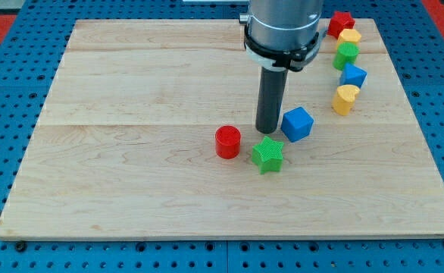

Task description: Slide the blue cube to the bottom left side of the yellow heart

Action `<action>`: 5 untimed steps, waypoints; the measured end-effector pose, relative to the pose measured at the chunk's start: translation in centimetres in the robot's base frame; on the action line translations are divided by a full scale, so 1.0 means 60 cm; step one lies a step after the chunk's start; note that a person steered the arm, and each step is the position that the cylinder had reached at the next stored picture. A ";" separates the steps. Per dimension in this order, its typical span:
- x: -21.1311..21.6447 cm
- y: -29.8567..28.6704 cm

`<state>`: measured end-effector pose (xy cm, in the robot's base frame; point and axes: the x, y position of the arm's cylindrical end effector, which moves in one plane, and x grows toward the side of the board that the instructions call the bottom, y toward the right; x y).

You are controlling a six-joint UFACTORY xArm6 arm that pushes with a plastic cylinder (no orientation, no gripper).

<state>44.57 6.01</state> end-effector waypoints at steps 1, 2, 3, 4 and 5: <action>-0.019 -0.010; -0.009 0.014; 0.012 0.046; 0.014 0.078; 0.022 0.087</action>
<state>45.91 11.20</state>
